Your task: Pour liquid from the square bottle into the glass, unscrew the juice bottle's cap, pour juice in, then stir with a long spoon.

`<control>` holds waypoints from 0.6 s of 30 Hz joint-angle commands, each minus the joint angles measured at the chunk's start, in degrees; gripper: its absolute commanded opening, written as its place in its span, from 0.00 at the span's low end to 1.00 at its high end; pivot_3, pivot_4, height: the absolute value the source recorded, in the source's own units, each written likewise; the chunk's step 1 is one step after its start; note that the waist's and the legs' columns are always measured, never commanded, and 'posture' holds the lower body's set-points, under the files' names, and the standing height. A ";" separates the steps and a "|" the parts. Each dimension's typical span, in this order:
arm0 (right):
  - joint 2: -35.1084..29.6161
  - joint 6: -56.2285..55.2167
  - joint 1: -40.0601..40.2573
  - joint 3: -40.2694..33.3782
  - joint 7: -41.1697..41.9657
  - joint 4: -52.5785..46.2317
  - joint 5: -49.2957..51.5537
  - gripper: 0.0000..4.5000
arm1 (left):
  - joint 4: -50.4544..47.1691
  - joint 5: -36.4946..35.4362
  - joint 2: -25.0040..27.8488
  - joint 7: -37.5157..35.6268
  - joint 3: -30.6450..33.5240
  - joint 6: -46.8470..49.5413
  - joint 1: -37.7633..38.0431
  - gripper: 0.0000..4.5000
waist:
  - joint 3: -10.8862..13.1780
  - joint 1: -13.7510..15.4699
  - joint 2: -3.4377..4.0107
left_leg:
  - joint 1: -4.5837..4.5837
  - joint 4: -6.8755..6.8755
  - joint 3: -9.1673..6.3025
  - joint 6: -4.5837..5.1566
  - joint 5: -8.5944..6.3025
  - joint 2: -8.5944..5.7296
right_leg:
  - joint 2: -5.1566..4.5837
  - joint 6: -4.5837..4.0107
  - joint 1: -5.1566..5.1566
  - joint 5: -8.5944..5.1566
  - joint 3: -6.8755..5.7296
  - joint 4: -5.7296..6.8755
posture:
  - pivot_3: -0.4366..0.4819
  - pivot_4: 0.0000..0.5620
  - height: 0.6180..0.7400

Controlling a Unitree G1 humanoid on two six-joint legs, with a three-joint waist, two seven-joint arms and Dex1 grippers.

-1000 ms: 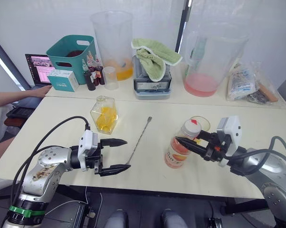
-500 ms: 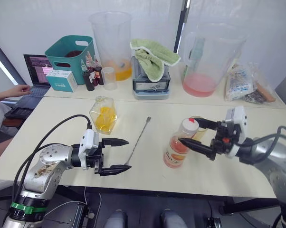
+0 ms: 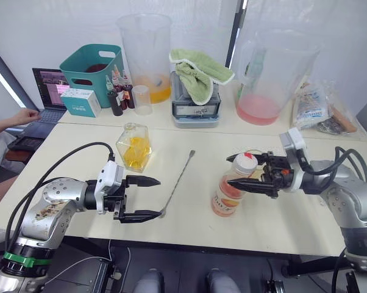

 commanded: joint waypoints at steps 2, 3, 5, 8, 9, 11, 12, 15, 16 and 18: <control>0.31 -2.02 1.97 -1.93 -2.01 -4.34 -0.85 0.44 | -2.91 -1.26 0.25 0.77 1.52 0.28 -0.30 1.00 | 0.00 0.01 0.00 | 0.01 0.00 0.00 0.00 0.00 0.02 | -0.01 -0.01 0.00 0.01 -0.06 0.01 | 0.48 0.27 1.00; 0.45 -2.35 2.60 -2.22 -2.77 -5.03 -1.17 0.37 | -3.04 -1.26 0.08 0.99 1.42 0.34 -0.33 1.00 | 0.00 0.05 0.00 | 0.01 -0.01 -0.02 0.00 0.00 0.04 | -0.02 -0.02 0.00 0.01 -0.13 0.00 | 0.48 0.27 1.00; 0.76 -2.35 3.96 -2.86 -4.33 -6.83 -1.06 0.35 | -3.08 -1.18 -0.23 1.26 1.19 0.28 -0.49 1.00 | 0.00 0.06 0.00 | 0.01 -0.02 -0.09 0.00 0.00 0.07 | -0.01 -0.08 0.00 0.05 -0.28 0.02 | 0.48 0.27 1.00; 1.00 -2.21 5.50 -3.64 -6.25 -9.03 -0.40 0.35 | -3.19 -1.09 -0.50 1.53 0.90 0.21 -0.61 1.00 | 0.00 0.06 0.00 | 0.02 -0.01 -0.10 0.00 0.00 0.09 | -0.01 -0.09 0.00 0.05 -0.31 0.02 | 0.48 0.27 1.00; 1.33 -1.95 6.28 -4.38 -7.93 -10.75 0.19 0.35 | -3.09 -1.03 -0.71 1.57 0.73 0.09 -0.71 1.00 | 0.00 0.07 0.00 | 0.03 -0.01 -0.10 0.00 0.00 0.09 | -0.01 -0.09 0.01 0.05 -0.31 0.02 | 0.48 0.27 1.00; 2.03 -0.75 8.99 -7.00 -13.46 -16.76 1.94 0.35 | -3.00 -0.90 -1.41 1.80 0.37 -0.25 -0.84 1.00 | 0.00 0.12 0.00 | 0.02 -0.01 -0.09 0.00 0.00 0.10 | 0.00 -0.09 0.00 0.05 -0.32 0.02 | 0.48 0.27 1.00; 2.48 -0.06 10.40 -8.33 -16.58 -19.98 2.75 0.35 | -2.98 -0.79 -1.70 1.89 0.26 -0.42 -0.83 1.00 | 0.00 0.27 0.00 | 0.02 -0.01 -0.10 0.00 0.00 0.10 | 0.00 -0.09 0.00 0.05 -0.32 0.03 | 0.48 0.27 1.00; 6.33 2.81 14.20 -11.23 -31.31 -30.03 3.28 0.35 | -2.68 -0.41 -2.34 1.86 0.09 -1.04 -0.50 1.00 | 0.00 0.34 0.00 | -0.05 -0.02 -0.17 0.00 0.00 0.07 | -0.01 -0.09 -0.04 0.06 -0.33 0.03 | 0.48 0.27 1.00; 8.31 4.17 15.59 -11.58 -37.52 -33.92 3.56 0.35 | -2.49 -0.26 -2.54 1.83 0.04 -1.26 -0.42 1.00 | 0.00 0.33 0.00 | -0.07 -0.02 -0.19 -0.01 0.00 0.07 | 0.00 -0.09 -0.04 0.06 -0.33 0.04 | 0.48 0.27 1.00; 11.86 6.95 17.62 -10.84 -47.88 -40.46 3.83 0.35 | -1.88 -0.03 -2.87 1.67 -0.04 -1.48 -0.70 1.00 | 0.00 0.25 0.01 | -0.06 -0.02 -0.23 -0.01 0.00 0.08 | 0.00 -0.10 -0.05 0.06 -0.34 0.06 | 0.48 0.27 1.00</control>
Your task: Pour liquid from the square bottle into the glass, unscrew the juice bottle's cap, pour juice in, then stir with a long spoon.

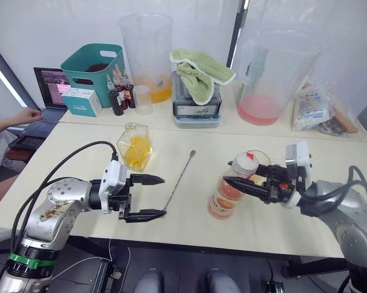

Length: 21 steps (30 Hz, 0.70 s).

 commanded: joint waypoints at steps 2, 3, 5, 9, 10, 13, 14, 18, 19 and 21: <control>5.26 6.44 3.23 0.88 -23.03 -16.35 -0.96 0.35 | 0.73 0.14 -0.47 -0.31 0.31 -1.41 -1.36 1.00 | 0.00 -0.15 0.00 | 0.01 0.00 -0.01 -0.01 0.00 0.02 | 0.01 0.00 -0.01 0.00 0.00 0.01 | 0.48 0.27 1.00; 4.76 7.62 4.21 2.43 -26.31 -18.42 -2.03 0.35 | 1.23 0.25 -0.59 -0.48 0.22 -1.52 -1.71 1.00 | 0.00 -0.16 0.01 | 0.02 0.00 0.00 -0.03 0.02 0.00 | 0.01 0.00 -0.01 0.00 0.00 0.01 | 0.48 0.27 1.00; 3.94 8.20 5.87 4.90 -33.14 -19.89 -1.16 0.35 | 2.16 0.38 -0.71 -0.97 0.05 -1.69 -2.35 1.00 | 0.00 -0.18 0.00 | 0.01 0.00 0.01 -0.07 0.05 0.00 | 0.01 0.00 -0.01 0.00 0.00 -0.02 | 0.48 0.27 1.00; 2.27 3.82 10.12 10.82 -44.32 -19.95 0.50 0.35 | 3.72 0.53 -1.09 -2.29 -0.76 -2.11 -3.48 1.00 | 0.00 -0.14 0.00 | 0.03 0.01 0.04 -0.08 0.06 -0.03 | 0.00 0.00 0.02 0.00 0.02 -0.05 | 0.48 0.27 1.00; 1.32 2.30 11.66 12.47 -45.81 -19.95 -0.58 0.35 | 4.08 0.64 -1.27 -2.53 -0.99 -2.28 -3.68 1.00 | 0.00 -0.17 0.00 | 0.06 0.01 0.05 -0.08 0.06 -0.02 | 0.00 0.00 0.04 0.00 0.02 -0.05 | 0.48 0.27 1.00; 0.78 -1.99 16.05 16.36 -48.53 -19.95 -4.09 0.35 | 4.86 1.01 -1.81 -2.84 -1.45 -2.62 -4.19 1.00 | -0.02 -0.16 -0.04 | 0.06 0.00 0.06 -0.08 0.06 -0.03 | 0.01 0.00 0.06 -0.01 0.01 -0.07 | 0.48 0.27 1.00; 0.80 -3.25 17.18 17.11 -48.78 -19.95 -4.73 0.35 | 5.00 1.13 -2.01 -2.85 -1.57 -2.68 -4.33 1.00 | -0.03 -0.15 -0.04 | 0.06 0.01 0.05 -0.08 0.06 -0.02 | 0.01 0.00 0.07 -0.01 0.01 -0.06 | 0.48 0.27 1.00; -0.59 -6.37 18.89 17.18 -47.79 -19.95 -4.25 0.65 | 5.57 1.30 -2.47 -3.03 -1.68 -2.92 -4.84 1.00 | -0.06 -0.14 -0.11 | 0.10 0.01 0.05 -0.08 0.06 -0.02 | 0.02 0.00 0.10 -0.01 0.01 -0.06 | 0.48 0.27 1.00; -1.35 -7.07 19.08 16.23 -47.26 -19.95 -3.21 0.73 | 5.70 1.35 -2.56 -3.06 -1.67 -2.95 -4.93 1.00 | -0.06 -0.13 -0.11 | 0.08 0.01 0.05 -0.08 0.06 -0.01 | 0.02 0.00 0.10 -0.01 0.01 -0.07 | 0.48 0.27 1.00; -2.84 -6.63 19.23 12.26 -45.81 -19.95 -0.77 0.89 | 6.17 1.37 -2.74 -3.11 -1.55 -2.82 -5.21 1.00 | -0.06 -0.20 -0.11 | 0.09 0.01 0.08 -0.07 0.07 -0.01 | 0.02 0.00 0.10 -0.01 0.03 -0.07 | 0.48 0.27 1.00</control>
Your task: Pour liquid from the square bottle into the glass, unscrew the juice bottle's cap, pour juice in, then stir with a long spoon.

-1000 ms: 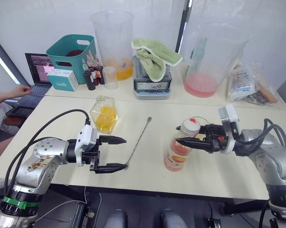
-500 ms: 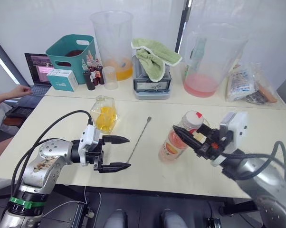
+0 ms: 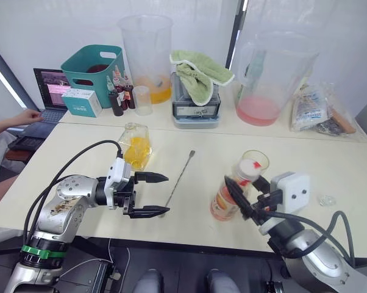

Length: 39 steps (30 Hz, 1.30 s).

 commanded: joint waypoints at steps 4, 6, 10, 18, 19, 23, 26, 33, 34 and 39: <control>-7.43 -0.62 -2.55 -14.45 16.19 4.91 11.43 0.99 | 0.43 -0.20 -0.21 -1.01 0.25 -0.90 -1.19 1.00 | 0.01 -0.08 -0.01 | 0.02 0.02 0.04 0.03 0.02 0.01 | 0.00 0.00 0.03 0.00 0.00 -0.02 | 0.48 0.27 1.00; -10.44 -0.44 -3.81 -17.53 26.04 9.68 16.02 0.99 | 0.35 -0.14 -0.25 -1.03 0.21 -0.85 -1.43 1.00 | 0.01 -0.06 -0.02 | 0.03 0.01 0.09 0.05 0.03 0.06 | 0.03 0.00 0.05 0.00 0.00 -0.06 | 0.48 0.27 1.00; -14.14 -0.02 -7.11 -19.78 41.55 18.67 19.58 0.99 | 0.10 -0.04 -0.05 -0.82 0.45 -0.81 -1.69 1.00 | 0.02 -0.03 -0.02 | 0.03 0.02 0.12 0.06 0.03 0.10 | 0.06 0.00 0.06 0.00 -0.01 -0.06 | 0.48 0.27 1.00; -13.49 -3.62 -25.33 -7.55 66.95 40.55 7.41 0.99 | -3.44 -0.75 1.52 0.77 2.10 0.25 0.39 1.00 | 0.04 -0.24 -0.04 | 0.10 0.04 0.29 0.06 0.03 0.23 | 0.11 -0.01 0.01 0.00 -0.03 -0.08 | 0.48 0.27 1.00; -13.09 -3.74 -26.28 -6.79 68.53 41.57 6.56 0.99 | -3.82 -0.87 1.69 0.91 2.31 0.39 0.66 1.00 | 0.04 -0.20 -0.04 | 0.08 0.03 0.26 0.05 0.03 0.24 | 0.12 -0.01 -0.02 0.00 -0.04 -0.06 | 0.48 0.27 1.00; -10.83 -3.71 -29.25 -5.77 72.93 44.72 4.93 0.94 | -5.25 -1.13 2.66 1.77 3.35 0.88 1.73 1.00 | 0.04 0.12 -0.04 | 0.02 0.02 0.21 0.05 0.02 0.22 | 0.05 -0.03 -0.05 0.02 -0.04 0.00 | 0.48 0.27 1.00; -9.38 -3.41 -30.21 -6.53 74.00 45.80 4.33 0.73 | -6.09 -1.53 3.26 2.26 4.00 1.25 2.36 1.00 | 0.04 0.33 -0.04 | 0.02 0.03 0.21 0.05 0.02 0.21 | 0.01 -0.03 -0.04 0.02 -0.03 0.00 | 0.48 0.27 1.00; -7.81 -0.12 -27.33 -10.65 72.75 40.65 8.01 0.30 | -7.62 -1.70 3.38 2.75 4.47 1.74 3.85 1.00 | 0.04 0.48 -0.04 | 0.03 0.02 0.19 0.05 0.02 0.23 | 0.02 -0.03 -0.03 0.02 -0.07 0.00 | 0.48 0.27 1.00; -7.53 0.11 -26.90 -11.13 72.10 39.87 8.13 0.27 | -7.65 -1.65 3.33 2.73 4.45 1.73 3.91 1.00 | 0.05 0.49 -0.03 | 0.03 0.01 0.18 0.05 0.02 0.23 | 0.03 -0.04 -0.05 0.03 -0.08 0.02 | 0.48 0.27 1.00; -5.55 0.64 -19.76 -16.36 61.68 28.78 8.08 0.25 | -6.45 -1.03 2.32 2.35 3.37 1.13 2.93 1.00 | 0.05 0.77 -0.03 | 0.03 -0.01 0.18 0.05 0.02 0.24 | 0.04 -0.04 -0.07 0.03 -0.08 0.04 | 0.48 0.27 1.00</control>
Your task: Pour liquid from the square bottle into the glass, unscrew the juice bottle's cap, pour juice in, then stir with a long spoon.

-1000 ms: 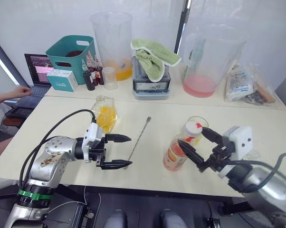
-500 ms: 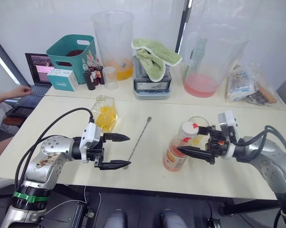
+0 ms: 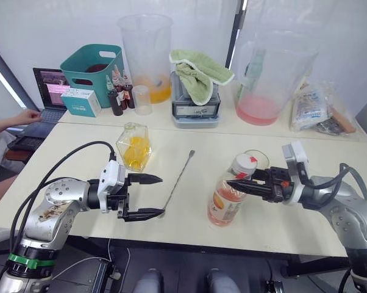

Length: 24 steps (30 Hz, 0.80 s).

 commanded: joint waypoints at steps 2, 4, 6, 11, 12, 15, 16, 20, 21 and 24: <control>2.57 1.58 6.04 -6.88 -14.04 -14.75 2.35 0.25 | 0.07 -0.55 -0.72 -0.33 -0.08 -1.31 -1.47 1.00 | 0.00 0.51 0.00 | -0.03 -0.01 -0.03 0.00 0.00 -0.01 | -0.01 0.00 -0.01 0.00 0.00 0.01 | 0.48 0.27 1.00; 4.84 3.72 9.48 -8.81 -24.52 -22.67 2.63 0.25 | 0.87 -0.18 -1.29 -0.51 -0.53 -1.75 -1.95 1.00 | 0.00 0.65 0.00 | -0.04 0.02 -0.01 0.00 0.00 -0.02 | -0.01 0.00 0.00 0.00 0.01 -0.02 | 0.48 0.27 1.00; 7.19 6.02 11.74 -9.20 -34.16 -28.69 1.54 0.25 | 1.76 0.05 -1.78 -0.72 -0.83 -2.33 -2.42 1.00 | 0.00 0.74 0.01 | -0.03 0.02 -0.02 -0.01 0.00 -0.01 | -0.01 0.00 -0.01 0.00 0.01 0.01 | 0.48 0.27 1.00; 11.13 7.24 16.04 -0.64 -56.31 -38.63 -2.95 0.25 | 4.56 0.67 -3.02 -1.46 -1.87 -3.82 -4.04 1.00 | 0.00 0.64 0.01 | 0.00 0.03 0.02 -0.04 0.02 -0.05 | 0.00 0.00 -0.01 0.00 0.02 -0.02 | 0.48 0.27 1.00; 11.28 5.74 16.51 2.63 -59.88 -38.73 -4.79 0.25 | 5.08 0.77 -3.19 -1.72 -2.09 -4.07 -4.36 1.00 | 0.00 0.61 0.00 | 0.01 0.03 0.02 -0.04 0.02 -0.03 | 0.01 0.00 -0.01 0.00 0.01 -0.01 | 0.48 0.27 1.00; 10.79 2.27 18.12 10.39 -67.02 -38.73 -10.07 0.25 | 6.18 1.01 -3.60 -2.27 -2.56 -4.51 -5.17 1.00 | 0.00 0.38 0.00 | 0.01 0.02 0.08 -0.05 0.04 -0.03 | 0.01 0.00 -0.04 -0.01 0.03 -0.03 | 0.48 0.27 1.00; 11.56 1.74 19.29 13.23 -69.35 -38.73 -12.30 0.25 | 6.50 1.04 -3.77 -2.46 -2.78 -4.60 -5.54 1.00 | -0.01 0.36 0.00 | 0.01 0.02 0.10 -0.05 0.04 -0.03 | 0.01 0.00 -0.05 -0.01 0.03 -0.03 | 0.48 0.27 1.00; 14.38 0.99 23.59 21.13 -73.26 -38.73 -20.24 0.25 | 7.65 1.24 -4.03 -3.16 -3.23 -4.95 -6.75 1.00 | -0.05 0.23 -0.06 | 0.04 0.02 0.06 -0.05 0.04 -0.02 | 0.04 0.00 -0.02 -0.01 0.02 -0.03 | 0.48 0.27 1.00; 15.02 1.34 24.76 21.11 -72.96 -38.73 -20.81 0.25 | 7.97 1.28 -4.02 -3.30 -3.24 -5.00 -7.08 1.00 | -0.08 0.20 -0.10 | 0.04 0.03 0.07 -0.05 0.04 -0.02 | 0.04 0.00 -0.01 -0.01 0.02 -0.04 | 0.48 0.27 1.00; 16.45 1.71 26.39 20.20 -71.65 -38.73 -21.58 0.49 | 8.38 1.30 -3.98 -3.46 -3.25 -5.03 -7.53 1.00 | -0.15 0.23 -0.17 | 0.13 0.03 0.07 -0.05 0.04 -0.01 | 0.05 0.00 0.08 -0.01 0.02 -0.04 | 0.48 0.27 1.00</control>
